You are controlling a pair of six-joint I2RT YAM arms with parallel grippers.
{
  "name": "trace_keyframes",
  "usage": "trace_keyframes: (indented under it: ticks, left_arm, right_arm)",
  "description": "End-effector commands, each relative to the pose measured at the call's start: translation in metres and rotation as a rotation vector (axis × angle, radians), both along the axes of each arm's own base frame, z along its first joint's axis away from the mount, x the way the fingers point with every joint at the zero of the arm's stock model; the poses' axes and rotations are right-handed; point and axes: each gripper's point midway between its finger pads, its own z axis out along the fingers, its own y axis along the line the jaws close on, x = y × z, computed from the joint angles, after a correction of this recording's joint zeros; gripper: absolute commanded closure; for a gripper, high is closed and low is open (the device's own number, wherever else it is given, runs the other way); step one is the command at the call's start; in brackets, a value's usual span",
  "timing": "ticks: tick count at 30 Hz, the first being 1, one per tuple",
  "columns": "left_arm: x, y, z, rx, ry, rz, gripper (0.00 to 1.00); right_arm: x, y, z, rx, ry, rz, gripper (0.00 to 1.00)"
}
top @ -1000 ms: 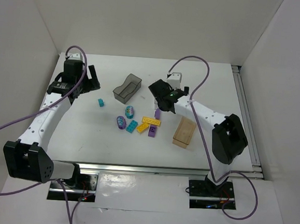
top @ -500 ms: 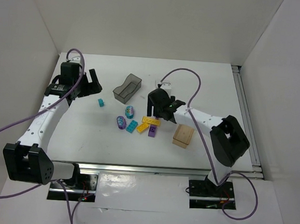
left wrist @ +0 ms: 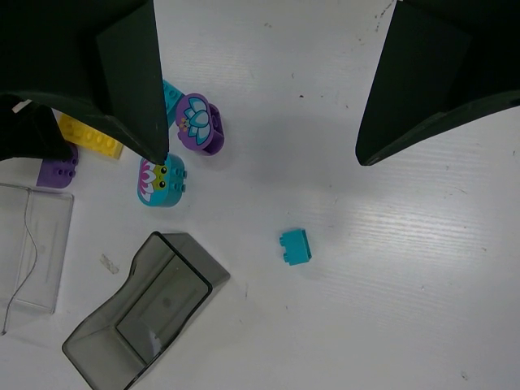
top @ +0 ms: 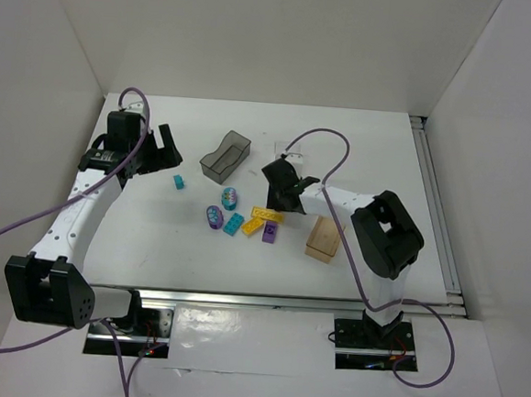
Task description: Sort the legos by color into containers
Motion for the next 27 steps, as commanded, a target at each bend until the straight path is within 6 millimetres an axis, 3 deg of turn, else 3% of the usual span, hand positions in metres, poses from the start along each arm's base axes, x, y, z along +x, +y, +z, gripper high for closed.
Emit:
trace_keyframes:
  ticks: [1, 4, 5, 7, 8, 14, 19, 20, 27]
  left_arm:
    - [-0.004, 0.001, 0.011, 0.011, -0.033, -0.020, 0.00]
    - [-0.004, -0.001, 0.011, 0.005, -0.033, -0.027, 0.00]
    - [-0.004, -0.001, 0.011, 0.005, -0.033, -0.027, 0.00]
    - [-0.004, -0.001, 0.011, 0.005, -0.033, -0.027, 0.00]
    - [-0.004, -0.001, 0.011, 0.005, -0.033, -0.027, 0.00]
    - [-0.008, 0.004, 0.008, 0.030, -0.023, -0.011, 0.00]
    - [-0.010, 0.003, -0.001, -0.014, 0.009, 0.039, 0.00]
    - [-0.008, 0.003, -0.005, -0.014, 0.023, 0.039, 0.00]
    - [-0.012, -0.001, -0.017, -0.044, 0.084, 0.043, 0.00]
  right_arm:
    - [0.020, 0.010, 0.013, 0.041, -0.061, -0.034, 0.50]
    - [0.022, 0.009, 0.016, 0.035, -0.068, -0.041, 0.60]
    - [0.022, 0.011, 0.021, 0.035, -0.082, -0.039, 0.68]
    - [0.020, 0.011, 0.032, 0.025, -0.097, -0.042, 0.75]
    - [0.023, 0.009, 0.047, 0.022, -0.128, -0.044, 0.77]
    - [0.018, 0.000, 0.103, 0.018, -0.230, -0.055, 0.79]
    - [0.038, -0.008, 0.132, 0.078, -0.284, -0.087, 0.79]
    - [0.044, -0.001, 0.133, 0.089, -0.287, -0.082, 0.79]
    - [0.094, -0.011, 0.123, 0.056, -0.304, -0.127, 0.78]
